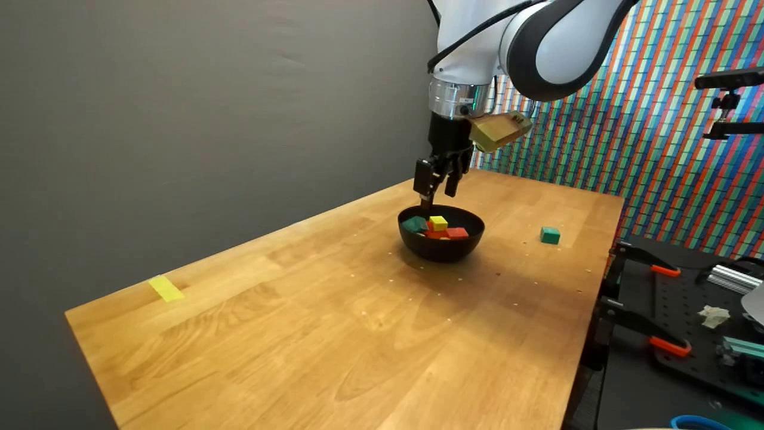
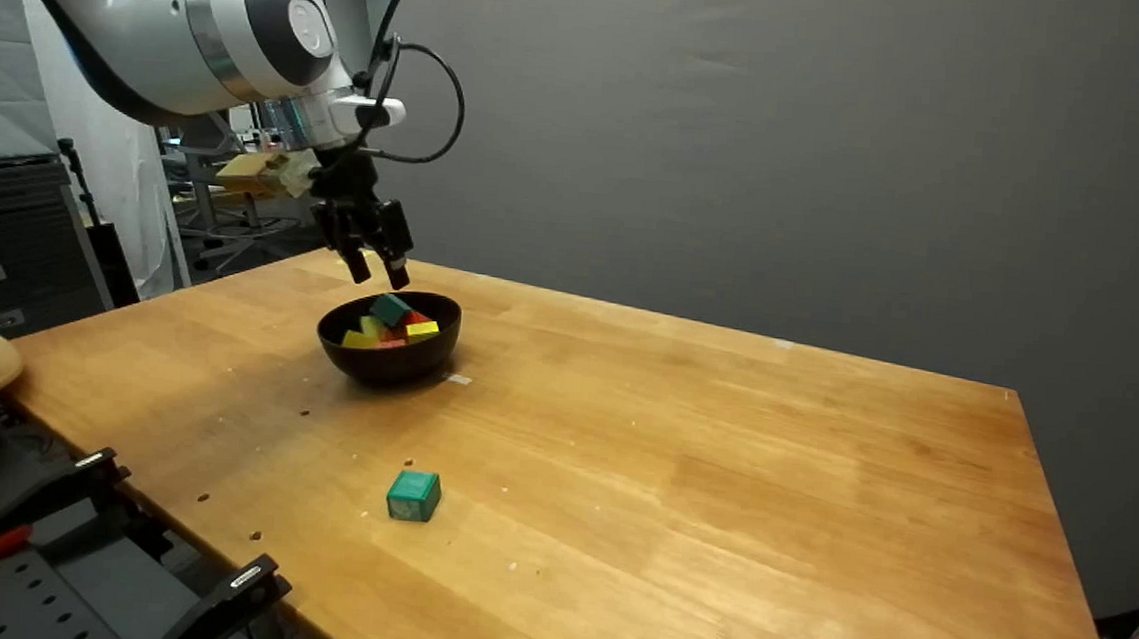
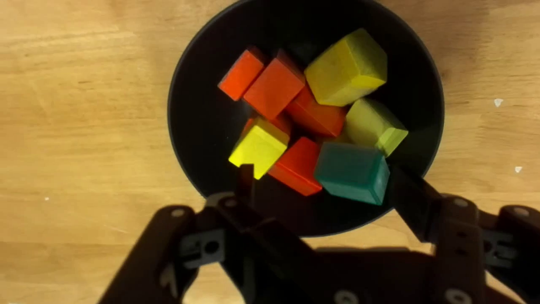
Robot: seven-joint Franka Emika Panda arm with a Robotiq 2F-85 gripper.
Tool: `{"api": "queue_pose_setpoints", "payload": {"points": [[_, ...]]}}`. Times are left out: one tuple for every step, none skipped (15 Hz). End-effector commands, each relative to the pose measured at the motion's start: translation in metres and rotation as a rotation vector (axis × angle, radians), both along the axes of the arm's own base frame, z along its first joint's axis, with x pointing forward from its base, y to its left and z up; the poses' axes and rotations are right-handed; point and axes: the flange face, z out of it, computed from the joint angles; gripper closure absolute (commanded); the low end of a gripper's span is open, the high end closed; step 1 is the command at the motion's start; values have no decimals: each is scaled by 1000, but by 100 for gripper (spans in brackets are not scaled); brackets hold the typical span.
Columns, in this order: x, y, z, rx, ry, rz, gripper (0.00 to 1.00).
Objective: Pick up all the blocks from the table and put them in the black bowl.
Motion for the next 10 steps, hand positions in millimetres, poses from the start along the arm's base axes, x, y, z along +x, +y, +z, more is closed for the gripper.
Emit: {"api": "queue_pose_setpoints", "payload": {"points": [[-16,-22,19,-63,150,68,0],[-29,-34,21,-74,179,119,0],[-41,-43,23,-87,208,174,0],[-53,-55,27,-98,215,230,0],[-60,-62,29,-102,221,285,0],[-65,-72,28,-99,218,335,0],[-71,-80,25,-89,220,379,1],[-74,-83,21,-61,242,408,0],[-60,-76,16,-91,250,337,0],[-66,-82,15,-80,263,363,0]]}}
